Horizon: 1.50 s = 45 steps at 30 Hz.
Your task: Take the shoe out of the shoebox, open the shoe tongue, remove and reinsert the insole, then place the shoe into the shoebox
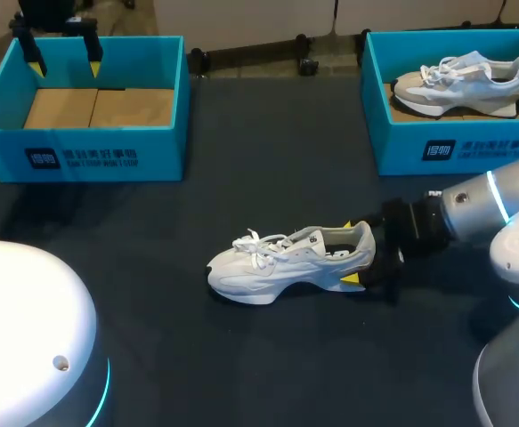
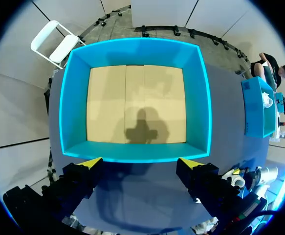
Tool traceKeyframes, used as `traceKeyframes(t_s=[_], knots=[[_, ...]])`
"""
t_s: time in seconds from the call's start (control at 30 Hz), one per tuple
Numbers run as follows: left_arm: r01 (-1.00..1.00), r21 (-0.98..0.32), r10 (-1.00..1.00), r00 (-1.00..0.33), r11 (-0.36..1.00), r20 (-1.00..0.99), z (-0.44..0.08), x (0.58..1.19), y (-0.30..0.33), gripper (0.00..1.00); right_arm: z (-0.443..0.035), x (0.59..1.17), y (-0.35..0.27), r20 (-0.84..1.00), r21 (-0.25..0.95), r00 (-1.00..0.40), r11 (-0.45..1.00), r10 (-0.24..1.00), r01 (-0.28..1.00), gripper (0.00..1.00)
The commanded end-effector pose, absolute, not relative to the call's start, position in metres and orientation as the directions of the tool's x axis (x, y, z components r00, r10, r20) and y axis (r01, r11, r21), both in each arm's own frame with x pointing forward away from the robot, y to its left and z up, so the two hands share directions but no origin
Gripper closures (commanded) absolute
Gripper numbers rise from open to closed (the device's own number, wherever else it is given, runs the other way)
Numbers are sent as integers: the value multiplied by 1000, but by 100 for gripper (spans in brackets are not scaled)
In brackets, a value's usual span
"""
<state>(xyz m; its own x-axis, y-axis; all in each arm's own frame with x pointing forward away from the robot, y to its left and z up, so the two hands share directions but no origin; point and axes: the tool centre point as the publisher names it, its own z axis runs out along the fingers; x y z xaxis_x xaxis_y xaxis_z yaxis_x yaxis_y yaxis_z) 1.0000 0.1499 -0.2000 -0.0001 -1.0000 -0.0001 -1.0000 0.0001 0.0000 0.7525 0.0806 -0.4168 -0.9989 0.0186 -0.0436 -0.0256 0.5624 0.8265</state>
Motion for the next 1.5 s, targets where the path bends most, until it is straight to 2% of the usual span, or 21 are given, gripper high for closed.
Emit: traceKeyframes(t_s=[0.03, 0.07, 0.1, 0.13, 0.17, 1.5], knots=[[-1000, 0, -1000, 0, 0, 0, -200, 1000, 150, 0, -420, 753, 83, -47, 827, -999, 562, 21, -28, 0], [-1000, 0, -1000, 0, 0, 0, -200, 1000, 150, 0, -421, 753, 82, -48, 826, -999, 563, 21, -28, 51], [-1000, 0, -1000, 0, 0, 0, -200, 1000, 150, 0, -421, 753, 82, -50, 825, -998, 564, 23, -29, 68], [-1000, 0, -1000, 0, 0, 0, -200, 1000, 150, 0, -421, 754, 82, -52, 825, -998, 565, 24, -30, 97], [-1000, 0, -1000, 0, 0, 0, -200, 1000, 150, 0, -421, 754, 82, -54, 825, -998, 565, 24, -31, 100], [-1000, 0, -1000, 0, 0, 0, -200, 1000, 150, 0, -417, 759, 75, -81, 824, -996, 565, 45, -41, 100]])
